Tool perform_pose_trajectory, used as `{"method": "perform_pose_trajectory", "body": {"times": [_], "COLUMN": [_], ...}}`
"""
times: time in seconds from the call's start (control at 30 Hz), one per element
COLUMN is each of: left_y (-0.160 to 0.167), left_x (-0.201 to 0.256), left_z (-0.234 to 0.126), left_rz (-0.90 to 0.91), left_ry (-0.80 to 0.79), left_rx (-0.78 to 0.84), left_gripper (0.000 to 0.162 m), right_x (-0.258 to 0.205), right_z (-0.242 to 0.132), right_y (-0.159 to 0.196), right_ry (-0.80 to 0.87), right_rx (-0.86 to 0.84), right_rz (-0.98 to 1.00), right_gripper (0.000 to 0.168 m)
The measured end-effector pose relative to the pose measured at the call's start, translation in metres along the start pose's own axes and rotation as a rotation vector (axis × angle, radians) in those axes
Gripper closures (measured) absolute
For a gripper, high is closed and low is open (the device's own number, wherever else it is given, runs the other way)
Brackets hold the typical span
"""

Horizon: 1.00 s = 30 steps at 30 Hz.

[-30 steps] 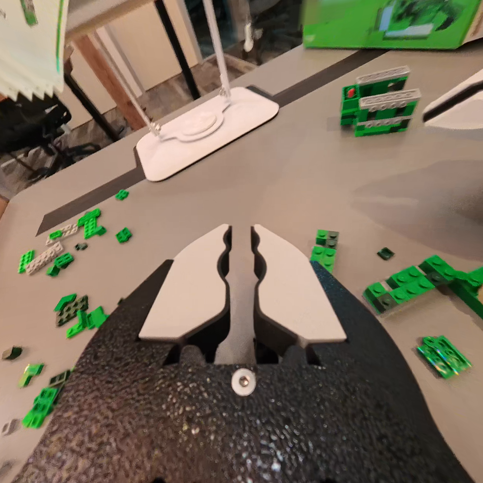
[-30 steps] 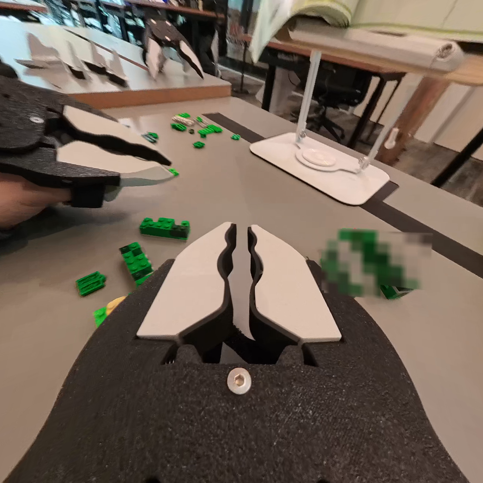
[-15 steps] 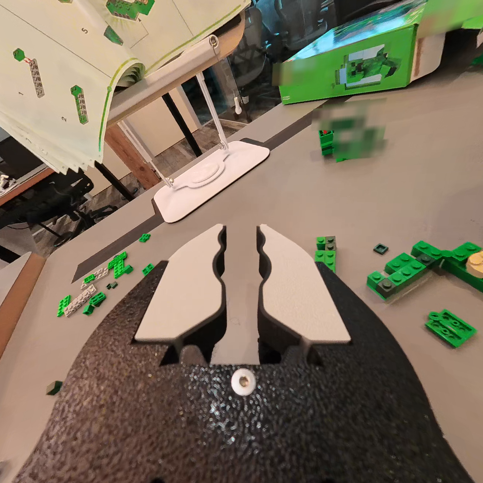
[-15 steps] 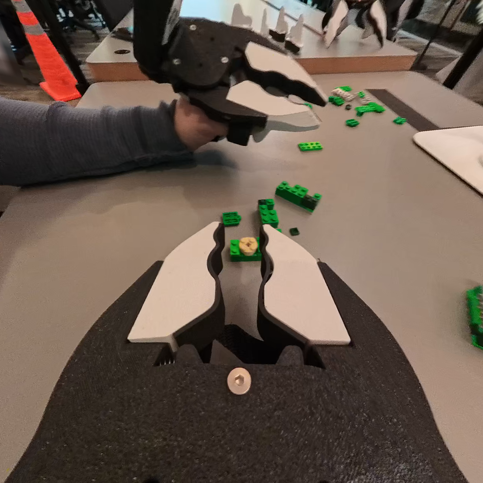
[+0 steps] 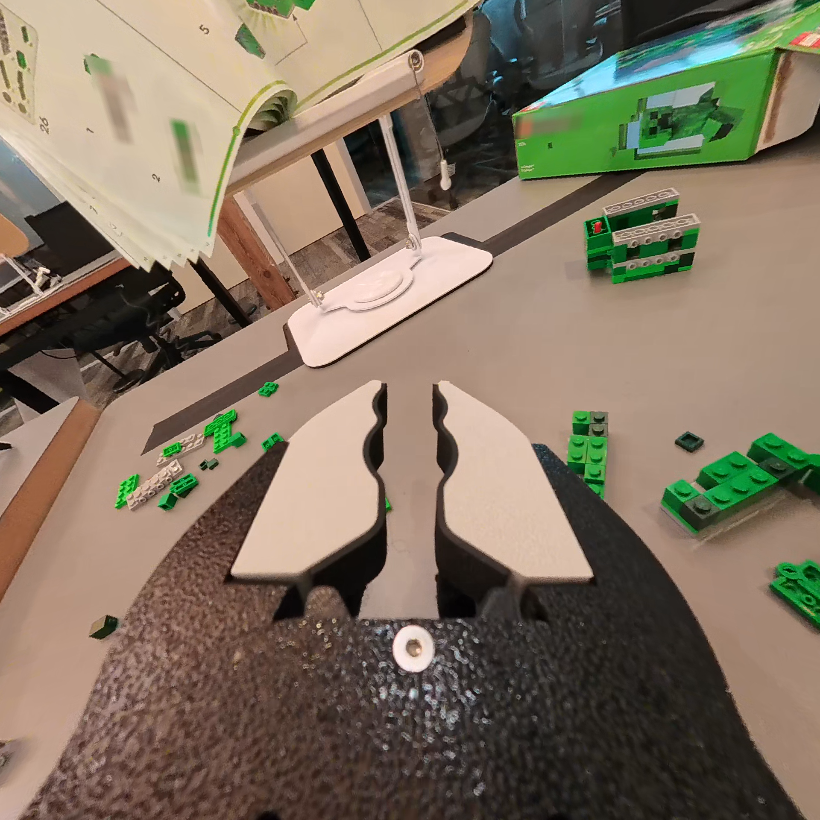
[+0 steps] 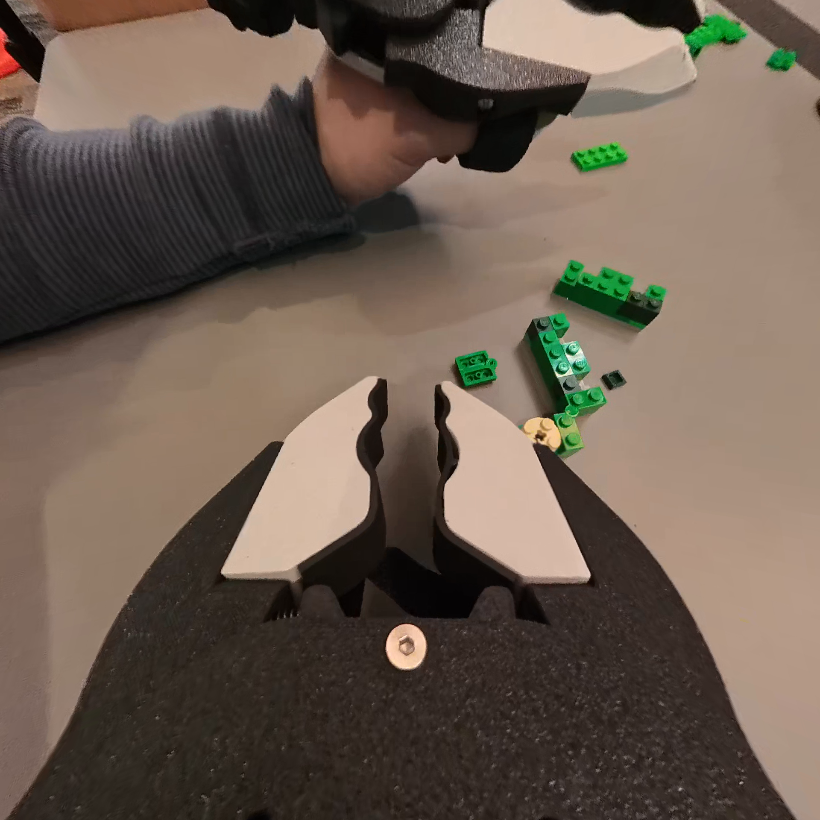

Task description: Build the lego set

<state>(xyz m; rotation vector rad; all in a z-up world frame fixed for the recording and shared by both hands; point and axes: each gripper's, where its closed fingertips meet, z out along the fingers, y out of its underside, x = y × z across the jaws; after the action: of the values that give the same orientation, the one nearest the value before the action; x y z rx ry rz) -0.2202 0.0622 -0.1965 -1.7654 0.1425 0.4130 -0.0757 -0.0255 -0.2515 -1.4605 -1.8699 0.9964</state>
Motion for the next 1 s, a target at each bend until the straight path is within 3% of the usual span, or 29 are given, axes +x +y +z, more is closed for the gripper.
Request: {"method": "perform_pose_trajectory", "body": {"times": [0.6, 1.0], "left_y": [0.003, 0.004], "left_x": [0.003, 0.005], "left_z": [0.003, 0.006], "left_rz": [-0.004, -0.028], "left_ry": [0.015, 0.029], "left_rx": [-0.012, -0.011], "left_gripper": [0.144, 0.144], "right_x": [0.027, 0.031], "right_z": [-0.001, 0.013], "right_y": [0.013, 0.006], "right_ry": [0.098, 0.094], "right_rx": [-0.07, -0.093], "right_rz": [0.078, -0.045], "right_gripper": [0.143, 0.141]}}
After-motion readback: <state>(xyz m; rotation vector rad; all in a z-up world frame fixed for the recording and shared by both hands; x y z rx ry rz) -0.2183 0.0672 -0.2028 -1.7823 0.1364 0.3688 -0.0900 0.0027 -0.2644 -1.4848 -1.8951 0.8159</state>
